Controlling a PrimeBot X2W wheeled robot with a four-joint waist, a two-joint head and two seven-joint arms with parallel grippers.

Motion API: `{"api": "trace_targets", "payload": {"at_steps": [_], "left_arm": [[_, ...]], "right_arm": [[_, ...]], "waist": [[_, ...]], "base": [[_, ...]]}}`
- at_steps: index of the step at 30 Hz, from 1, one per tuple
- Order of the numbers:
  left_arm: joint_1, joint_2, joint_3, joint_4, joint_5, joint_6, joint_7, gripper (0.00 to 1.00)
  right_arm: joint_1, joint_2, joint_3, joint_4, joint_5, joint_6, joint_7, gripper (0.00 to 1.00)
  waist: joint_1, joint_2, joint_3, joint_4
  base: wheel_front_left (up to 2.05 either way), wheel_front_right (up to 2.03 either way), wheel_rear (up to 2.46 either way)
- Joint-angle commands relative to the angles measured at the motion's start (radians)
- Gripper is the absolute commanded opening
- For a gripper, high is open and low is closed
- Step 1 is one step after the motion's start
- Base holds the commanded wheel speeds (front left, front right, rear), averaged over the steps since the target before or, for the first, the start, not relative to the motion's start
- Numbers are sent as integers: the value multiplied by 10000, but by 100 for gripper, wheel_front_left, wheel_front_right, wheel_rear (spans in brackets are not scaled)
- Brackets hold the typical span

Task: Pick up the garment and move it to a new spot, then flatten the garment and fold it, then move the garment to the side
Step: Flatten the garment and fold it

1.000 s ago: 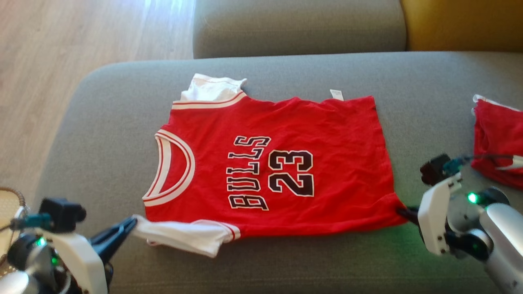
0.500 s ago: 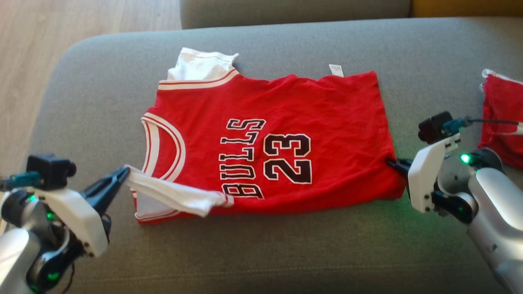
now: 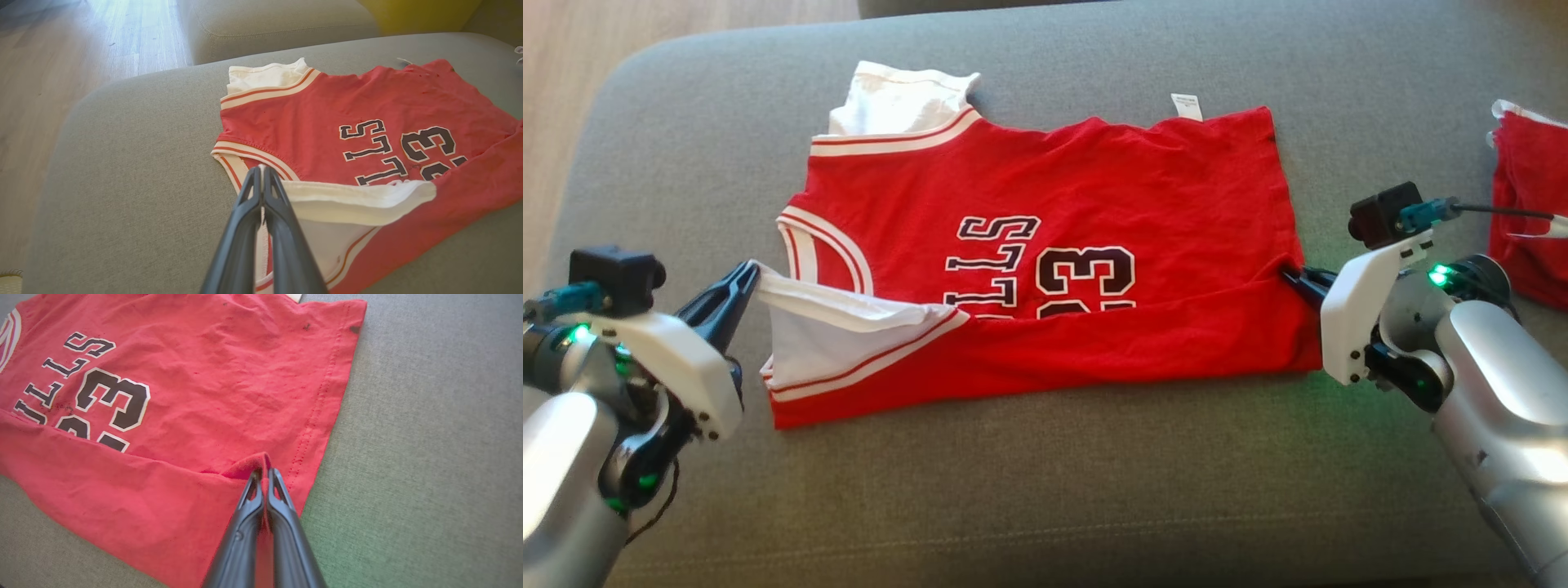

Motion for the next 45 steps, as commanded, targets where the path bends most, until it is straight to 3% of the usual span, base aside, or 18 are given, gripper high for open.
{"api": "trace_targets", "payload": {"at_steps": [1,31,32,33,34,35,40,45], "left_arm": [[-710,347,464,-73,101,96,-120,0],[-2759,-705,-481,3340,939,-207,-932,0],[-2808,-742,-504,3455,936,-222,-979,5],[-2857,-769,-519,3578,949,-226,-1036,62],[-2901,-802,-513,3704,954,-215,-1105,100],[-2942,-833,-521,3809,964,-215,-1175,100],[-3103,-949,-524,4105,1098,-93,-1733,100],[-3043,-1053,-128,3797,1082,534,-2745,100]], "right_arm": [[-348,41,84,-191,-84,-4,-160,0],[-1103,371,853,680,143,-4,-1069,0],[-1113,388,853,719,178,-4,-1088,0],[-1105,441,841,757,271,-4,-1074,6],[-1097,480,871,764,337,-4,-1054,75],[-1101,495,867,772,391,-4,-1083,100],[-1130,445,822,875,356,-4,-1514,100],[-1047,346,411,972,-49,-4,-2442,100]], "waist": [[-1,0,53,-46],[-1,0,605,-333],[-1,0,604,-345],[-1,0,602,-356],[-1,0,598,-367],[-1,0,596,-379],[-1,0,486,-368],[-1,0,133,-228]], "base": [[0,0,0],[0,0,0],[0,0,0],[0,0,0],[0,0,0],[0,0,0],[0,0,0],[0,0,0]]}}
